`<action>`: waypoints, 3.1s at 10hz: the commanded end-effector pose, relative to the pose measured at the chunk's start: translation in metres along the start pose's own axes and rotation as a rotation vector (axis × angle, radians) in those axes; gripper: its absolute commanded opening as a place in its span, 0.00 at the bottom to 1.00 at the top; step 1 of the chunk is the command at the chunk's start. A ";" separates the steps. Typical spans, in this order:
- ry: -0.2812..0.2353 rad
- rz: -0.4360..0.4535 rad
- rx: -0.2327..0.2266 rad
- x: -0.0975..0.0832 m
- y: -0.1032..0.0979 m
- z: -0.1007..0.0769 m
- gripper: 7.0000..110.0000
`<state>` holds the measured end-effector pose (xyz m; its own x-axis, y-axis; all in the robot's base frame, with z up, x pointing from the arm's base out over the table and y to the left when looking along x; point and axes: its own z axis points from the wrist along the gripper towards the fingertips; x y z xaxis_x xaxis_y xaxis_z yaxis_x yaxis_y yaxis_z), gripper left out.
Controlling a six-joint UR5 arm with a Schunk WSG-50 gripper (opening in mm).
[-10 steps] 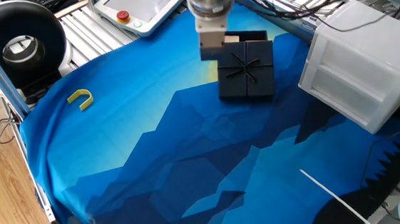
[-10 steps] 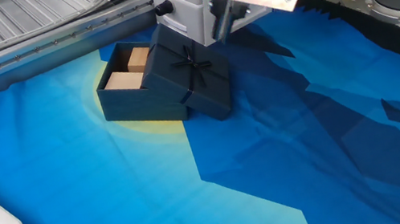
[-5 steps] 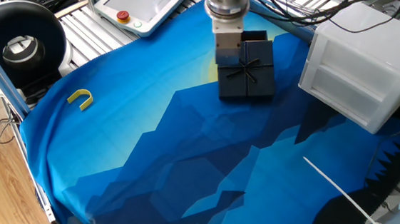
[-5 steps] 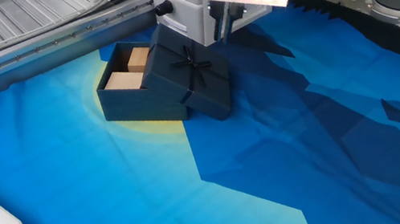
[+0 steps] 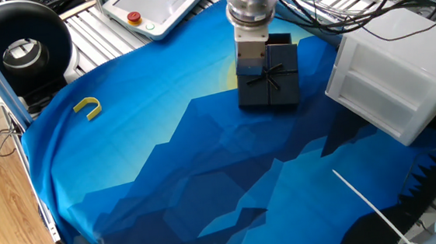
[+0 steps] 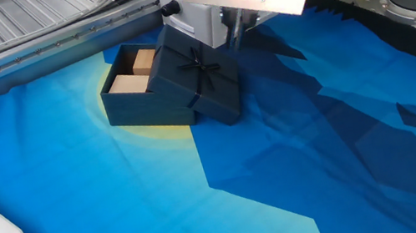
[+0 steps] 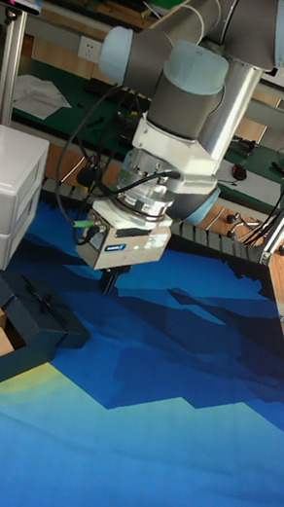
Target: Slide the outer casing onto the gift box
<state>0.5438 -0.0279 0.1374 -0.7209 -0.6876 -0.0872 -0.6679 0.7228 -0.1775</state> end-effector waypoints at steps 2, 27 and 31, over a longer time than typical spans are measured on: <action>-0.081 0.126 0.066 -0.037 -0.033 -0.020 0.00; 0.086 0.096 0.108 -0.013 -0.014 -0.025 0.00; 0.240 -0.025 0.328 0.022 -0.069 -0.043 0.00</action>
<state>0.5650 -0.0619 0.1758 -0.7639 -0.6420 0.0655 -0.6094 0.6841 -0.4008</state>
